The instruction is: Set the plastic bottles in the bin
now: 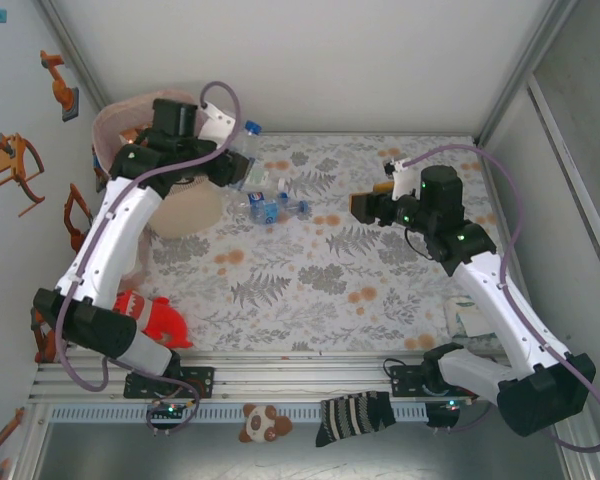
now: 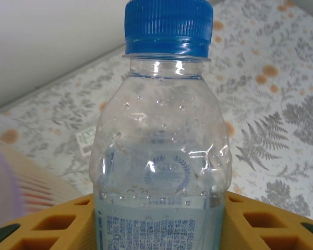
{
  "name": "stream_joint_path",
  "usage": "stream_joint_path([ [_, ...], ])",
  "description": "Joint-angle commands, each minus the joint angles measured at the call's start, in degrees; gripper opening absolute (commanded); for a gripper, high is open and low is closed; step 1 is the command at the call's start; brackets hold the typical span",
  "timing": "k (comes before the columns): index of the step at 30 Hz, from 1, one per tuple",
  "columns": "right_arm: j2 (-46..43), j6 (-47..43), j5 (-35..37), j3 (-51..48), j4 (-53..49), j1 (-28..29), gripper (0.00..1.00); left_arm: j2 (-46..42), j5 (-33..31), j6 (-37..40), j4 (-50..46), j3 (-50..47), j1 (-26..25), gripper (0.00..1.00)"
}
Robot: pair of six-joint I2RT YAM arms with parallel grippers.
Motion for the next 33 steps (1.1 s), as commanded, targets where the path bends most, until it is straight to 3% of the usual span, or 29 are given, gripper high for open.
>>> stream_joint_path([
  [1,0.4,0.3,-0.3,0.2,1.9,0.3,0.73,-1.5,-1.9,0.1,-3.1,4.2,2.0,0.49],
  [8,1.0,0.1,-0.6,0.7,2.2,0.3,0.73,0.5,-2.0,-2.7,-3.7,11.1,8.7,0.45],
  [19,2.2,-0.6,-0.5,2.2,1.3,0.4,0.73,9.6,4.0,-13.0,-0.2,18.4,20.2,0.4],
  [24,2.9,-0.8,-0.5,3.2,0.9,0.3,0.73,12.9,8.0,-18.9,4.8,17.9,23.2,0.4],
  [27,3.4,-0.9,-0.4,4.0,0.4,0.3,0.73,13.6,10.1,-24.5,10.1,15.5,24.7,0.49],
  [33,4.9,-1.1,-0.5,5.2,0.4,0.4,0.73,15.2,12.1,-36.0,17.8,11.5,25.9,0.48],
])
